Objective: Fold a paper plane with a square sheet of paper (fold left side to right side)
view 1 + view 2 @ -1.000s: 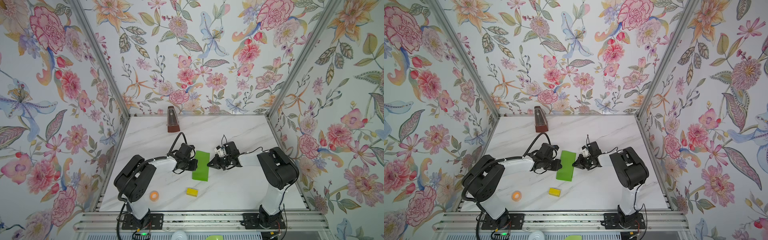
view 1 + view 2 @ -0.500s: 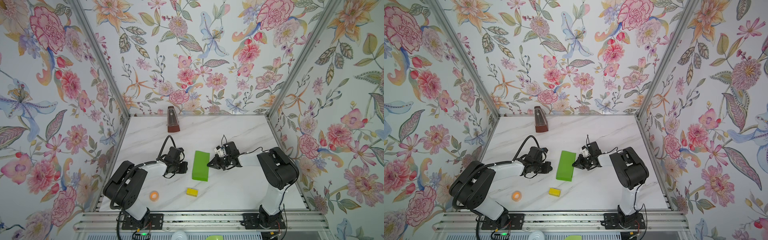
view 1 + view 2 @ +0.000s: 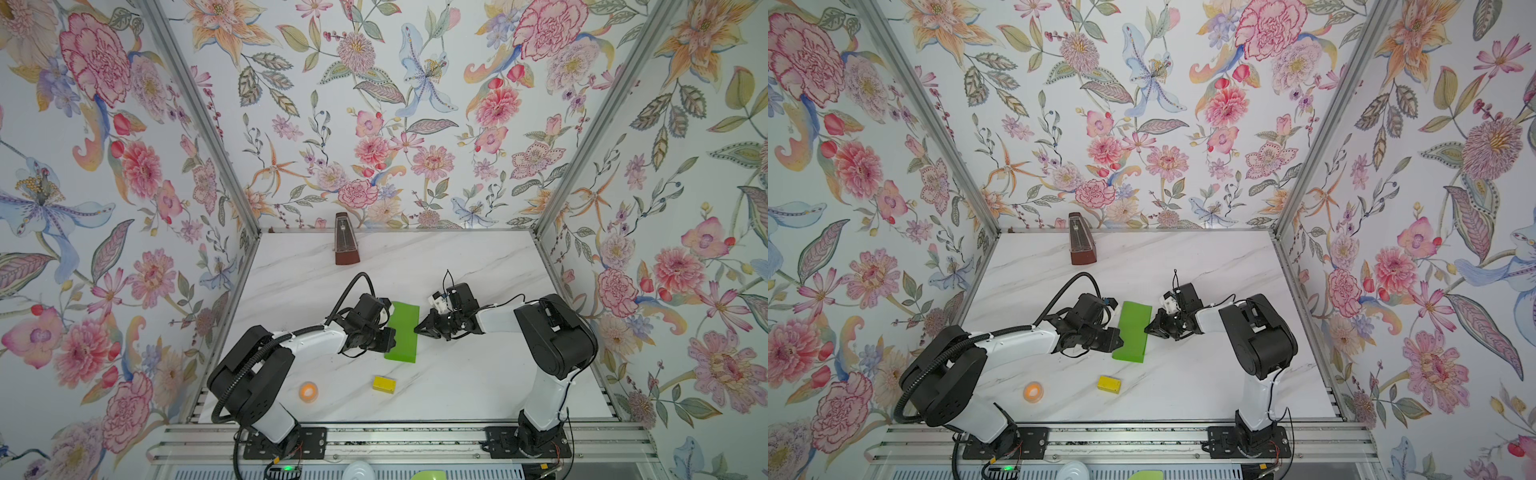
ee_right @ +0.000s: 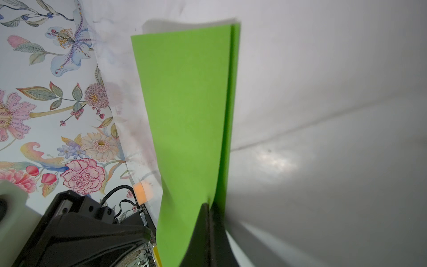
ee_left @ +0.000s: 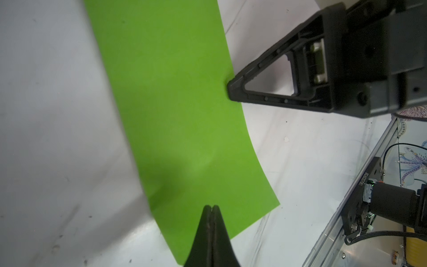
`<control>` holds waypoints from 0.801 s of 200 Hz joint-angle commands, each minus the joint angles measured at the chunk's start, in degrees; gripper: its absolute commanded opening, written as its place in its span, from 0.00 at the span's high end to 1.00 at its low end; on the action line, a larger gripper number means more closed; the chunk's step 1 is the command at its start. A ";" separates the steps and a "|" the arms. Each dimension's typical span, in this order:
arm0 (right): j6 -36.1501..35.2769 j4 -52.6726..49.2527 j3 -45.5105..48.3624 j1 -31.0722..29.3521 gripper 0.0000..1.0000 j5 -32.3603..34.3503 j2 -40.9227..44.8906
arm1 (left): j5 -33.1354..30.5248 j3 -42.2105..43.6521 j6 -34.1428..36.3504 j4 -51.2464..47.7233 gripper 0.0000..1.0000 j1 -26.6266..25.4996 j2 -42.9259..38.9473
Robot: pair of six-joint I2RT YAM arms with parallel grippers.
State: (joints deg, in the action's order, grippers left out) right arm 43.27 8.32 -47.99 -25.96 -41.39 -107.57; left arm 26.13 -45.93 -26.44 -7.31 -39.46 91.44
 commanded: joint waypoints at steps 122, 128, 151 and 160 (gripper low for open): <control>-0.79 -5.26 1.89 0.09 1.00 4.12 -1.06 | -9.16 9.02 3.41 -11.19 1.00 4.55 -0.49; -0.81 -5.25 1.87 0.09 1.00 4.03 -1.06 | -9.29 9.36 3.52 -10.93 1.00 5.25 -0.64; 0.16 -5.32 1.68 0.10 1.00 3.09 -0.82 | -10.74 8.49 5.18 -11.47 1.00 5.84 -4.16; 1.19 -5.06 1.40 -0.02 1.00 1.78 -0.63 | -11.15 7.60 5.85 -11.17 1.00 5.50 -6.14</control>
State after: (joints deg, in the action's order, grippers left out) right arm 43.31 8.34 -47.94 -25.96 -41.50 -107.57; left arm 20.93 -39.57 -23.35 -12.62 -34.33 87.74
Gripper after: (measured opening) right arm 0.047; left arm 0.048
